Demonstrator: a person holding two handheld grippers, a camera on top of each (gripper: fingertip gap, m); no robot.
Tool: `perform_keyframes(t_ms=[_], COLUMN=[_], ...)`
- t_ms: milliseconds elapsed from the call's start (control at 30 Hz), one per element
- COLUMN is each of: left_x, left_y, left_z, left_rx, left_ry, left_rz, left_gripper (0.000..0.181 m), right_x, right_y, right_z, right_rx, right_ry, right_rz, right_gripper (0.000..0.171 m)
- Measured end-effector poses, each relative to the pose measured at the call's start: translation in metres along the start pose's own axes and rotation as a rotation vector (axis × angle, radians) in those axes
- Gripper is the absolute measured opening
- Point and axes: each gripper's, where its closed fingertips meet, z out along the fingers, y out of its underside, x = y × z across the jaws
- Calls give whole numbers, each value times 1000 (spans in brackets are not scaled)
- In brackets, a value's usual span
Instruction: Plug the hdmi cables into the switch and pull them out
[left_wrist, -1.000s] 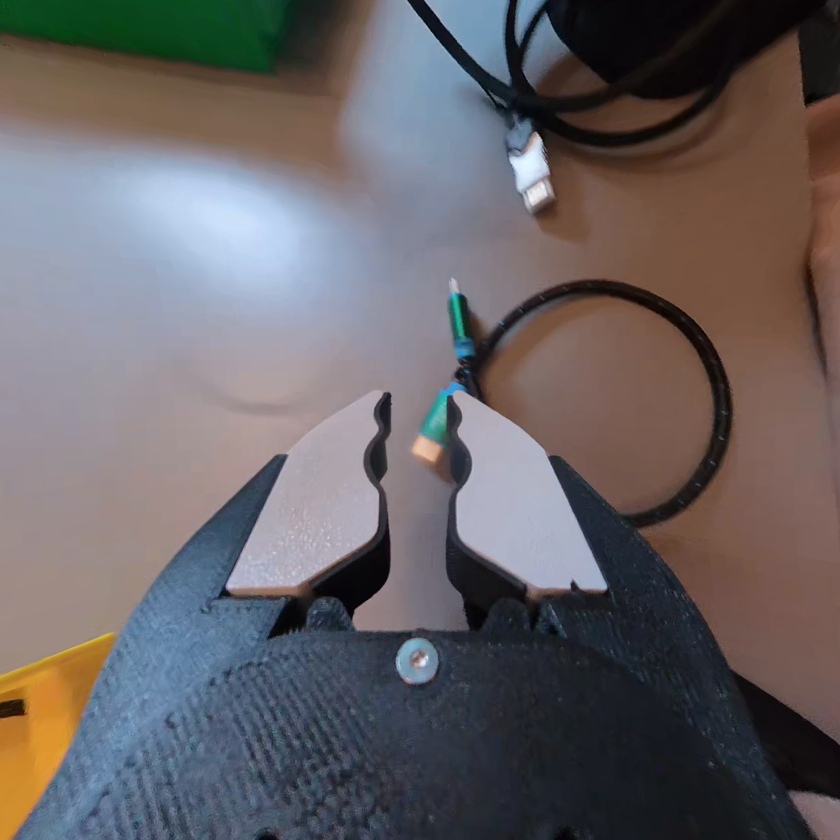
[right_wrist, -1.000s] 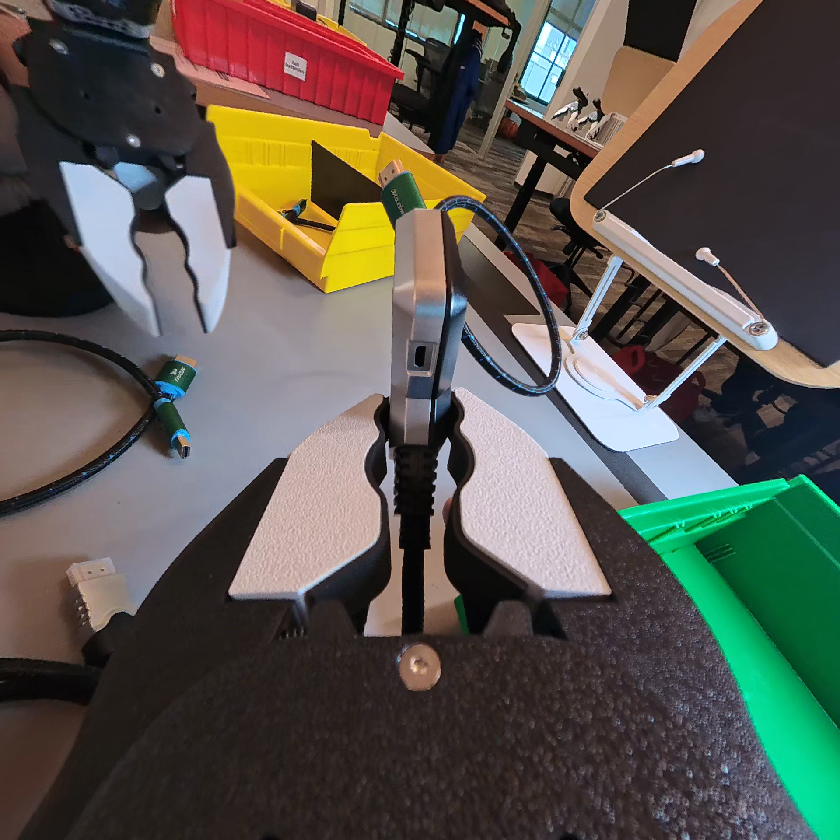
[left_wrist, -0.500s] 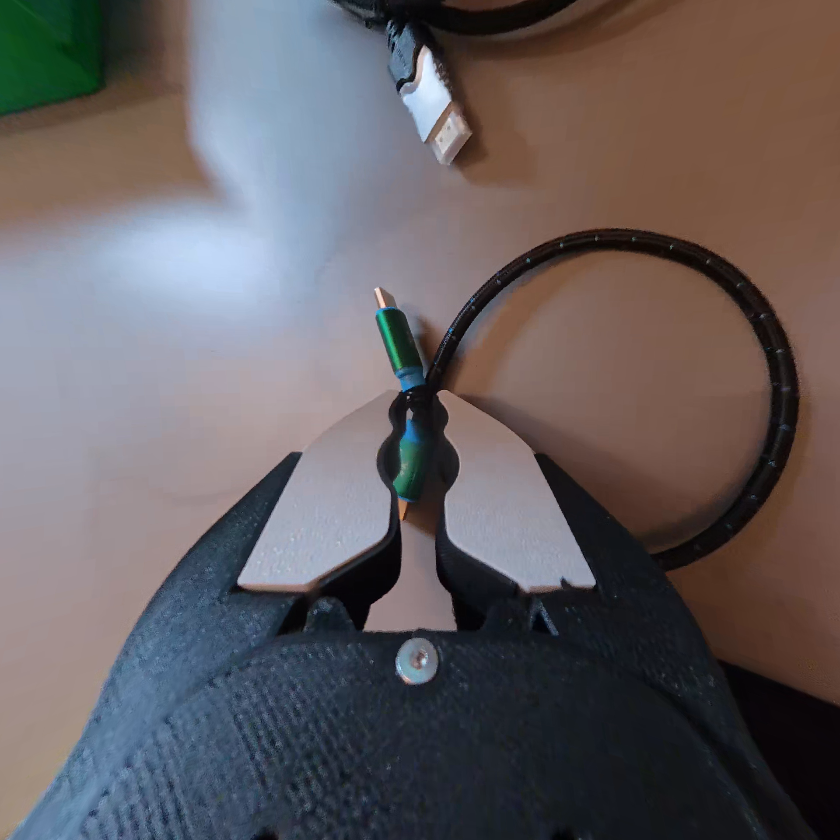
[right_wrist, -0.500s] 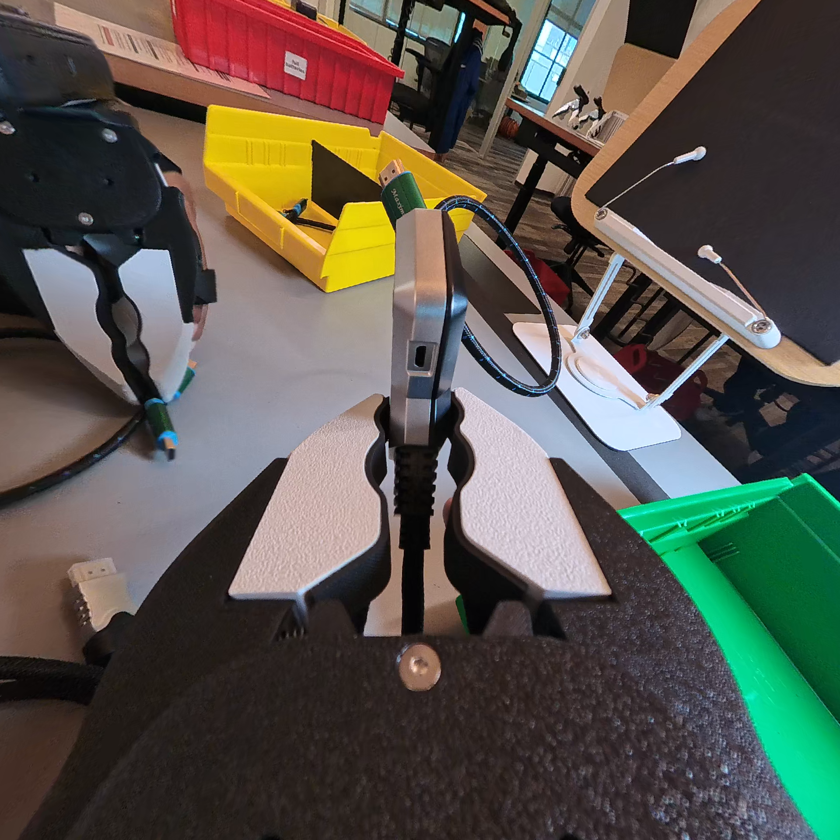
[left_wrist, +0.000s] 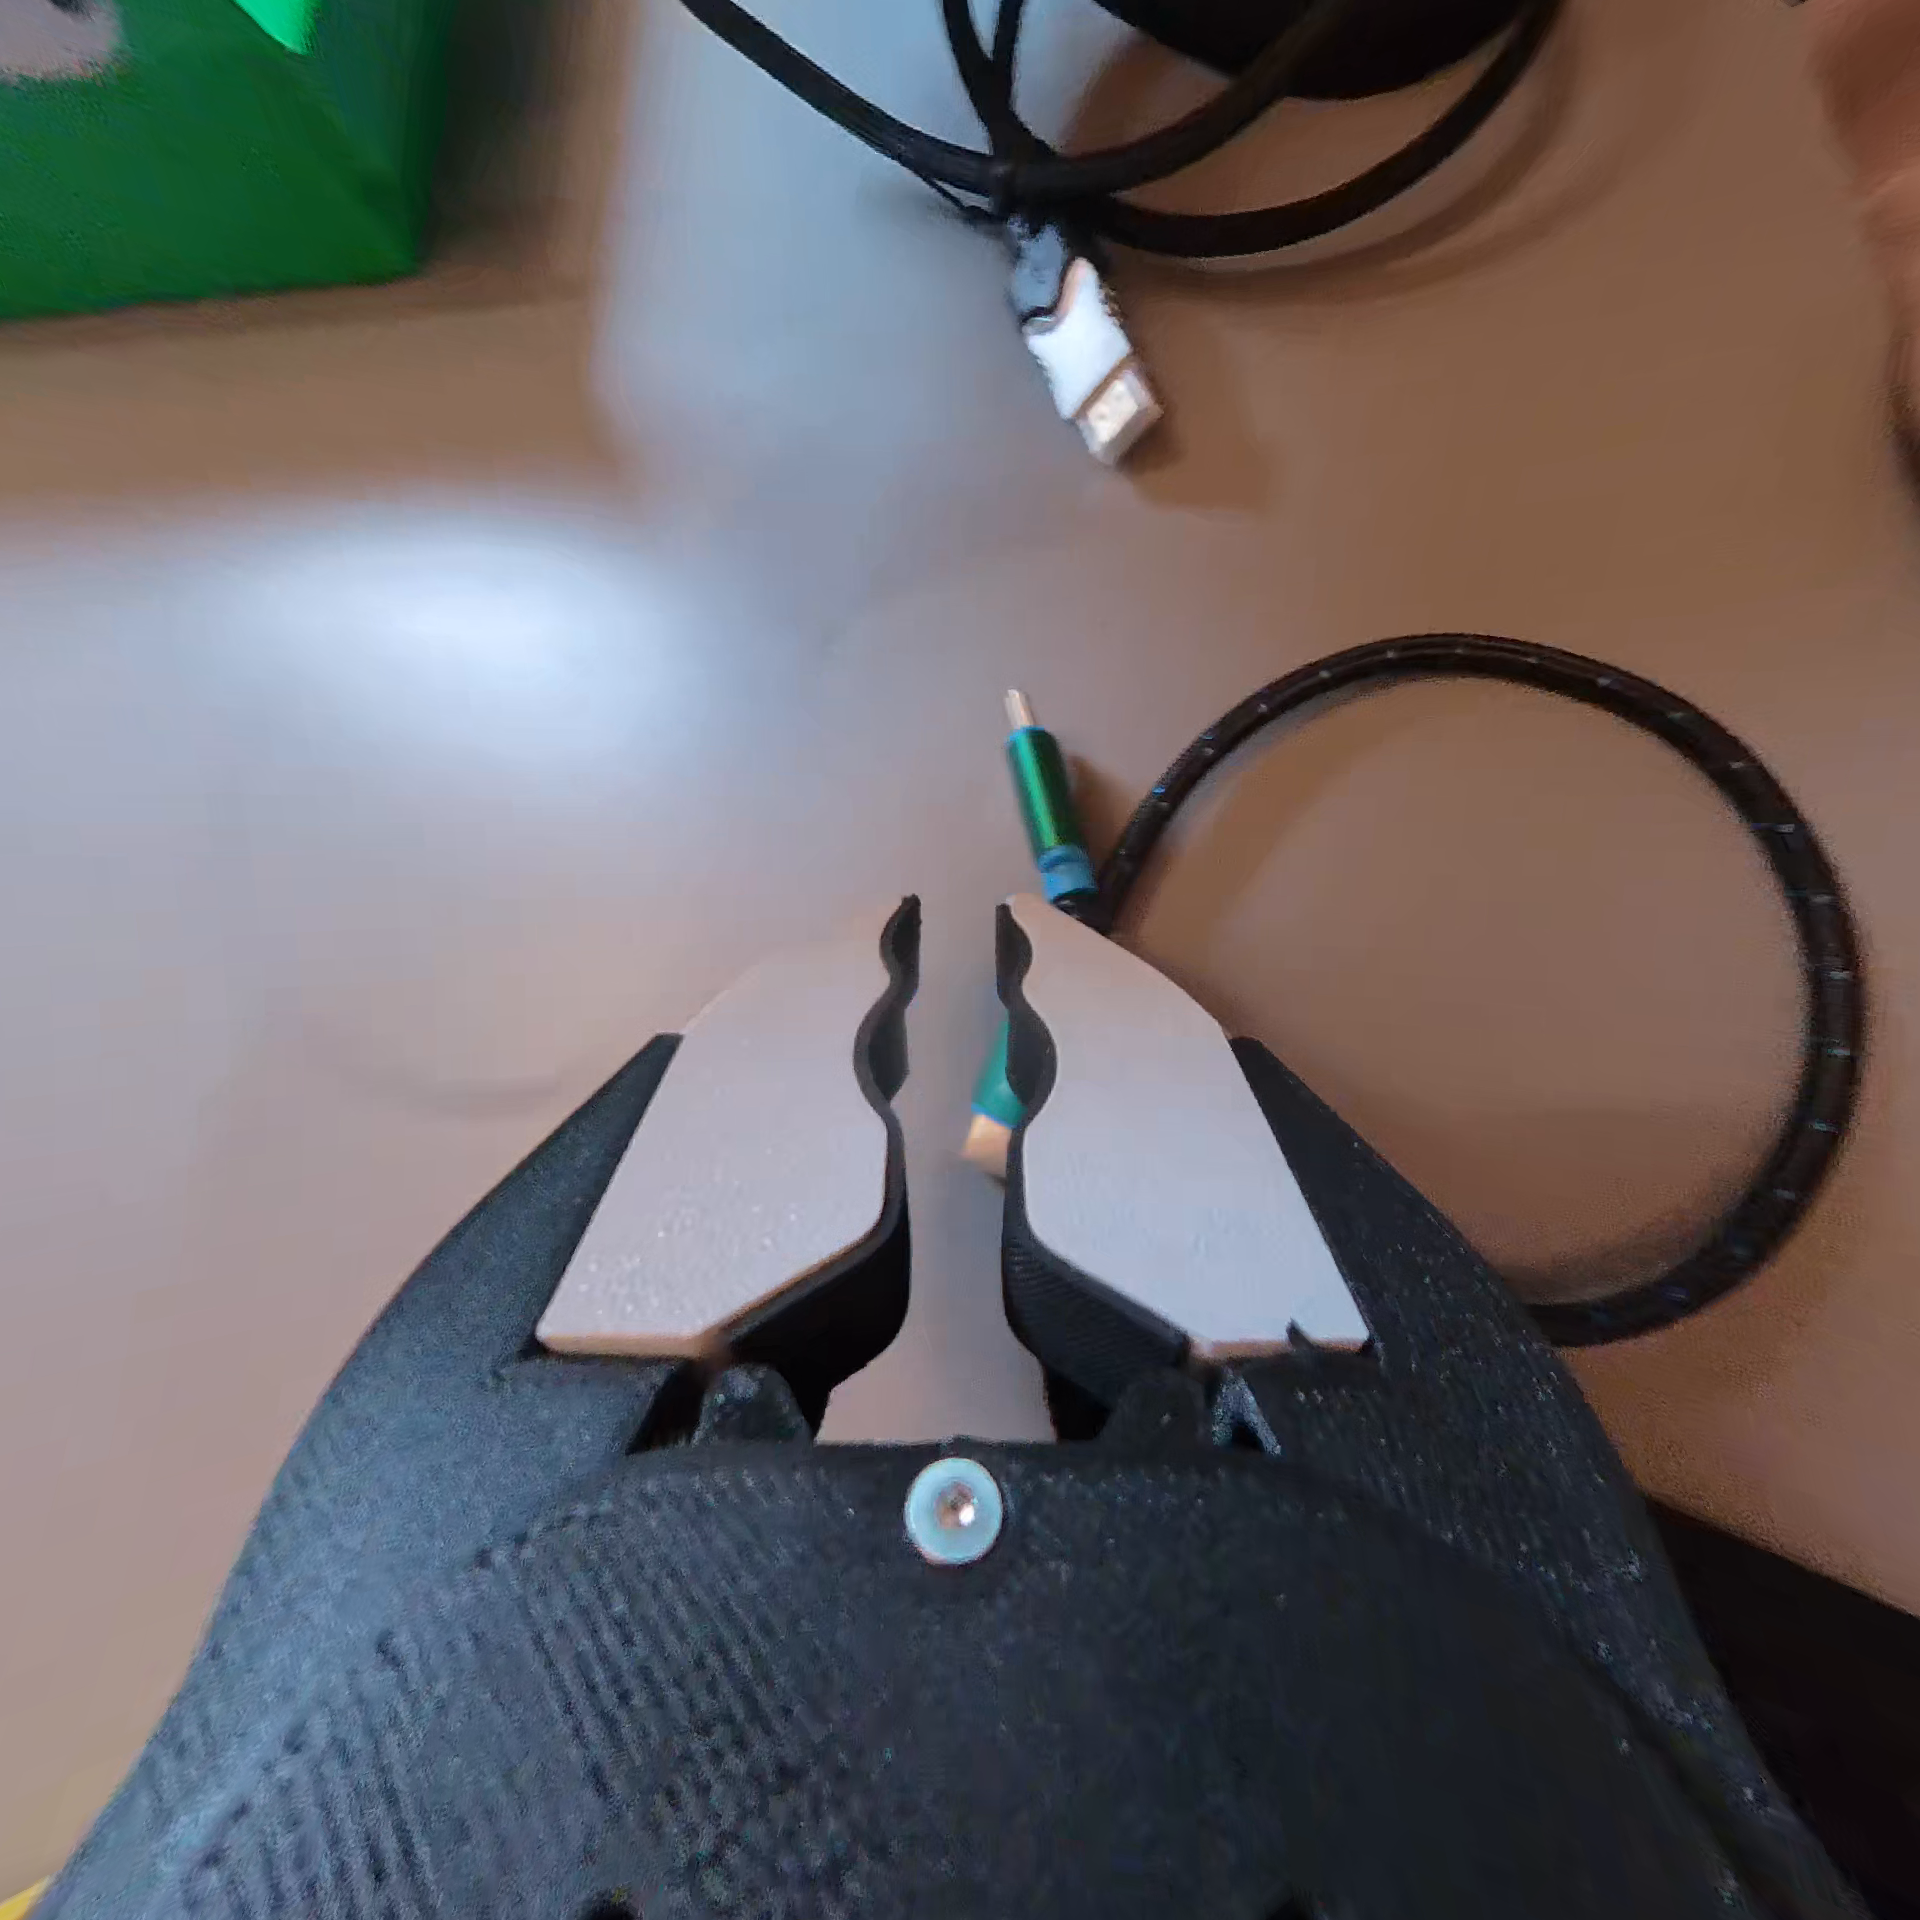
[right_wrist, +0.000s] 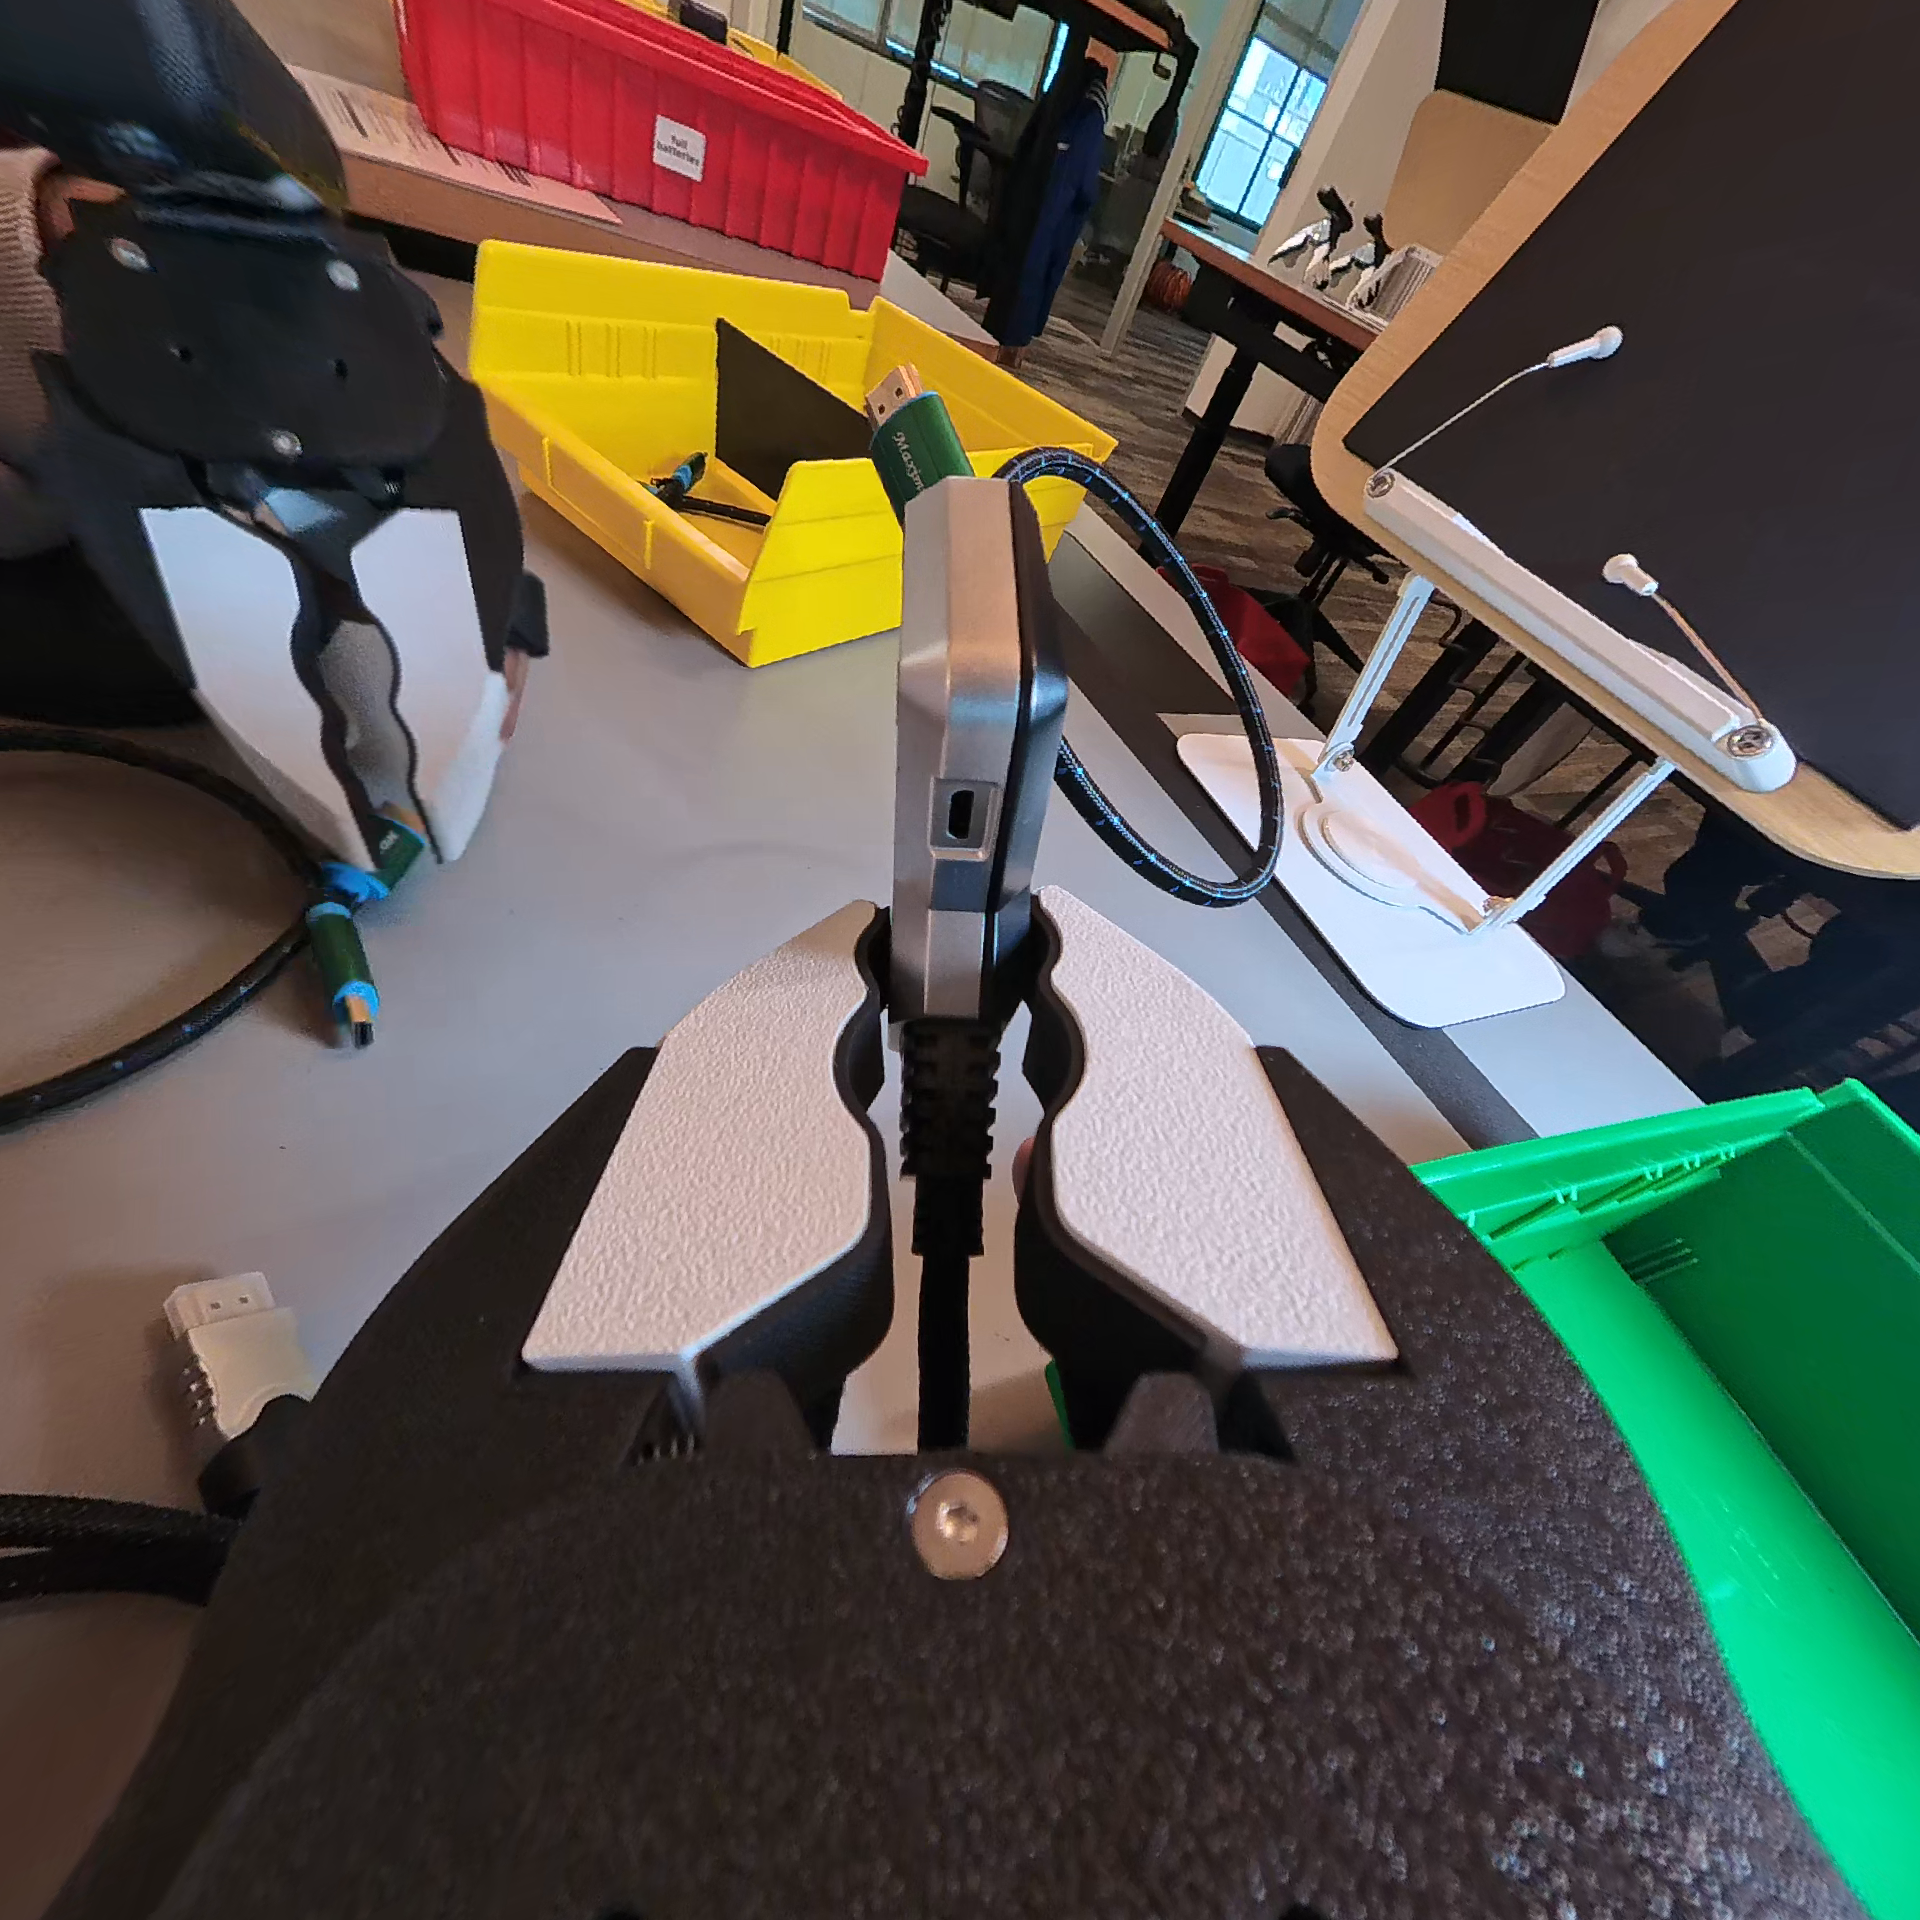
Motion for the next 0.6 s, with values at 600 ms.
perform_keyframes(t_ms=[600], left_x=[156], left_y=[22], left_z=[-24], left_rx=[-203], left_ry=[281], left_rz=[228], left_gripper=[32], right_x=[8], right_y=[3], right_z=[-2], right_rx=[-3], right_ry=[21], right_rz=[29], right_gripper=[23])
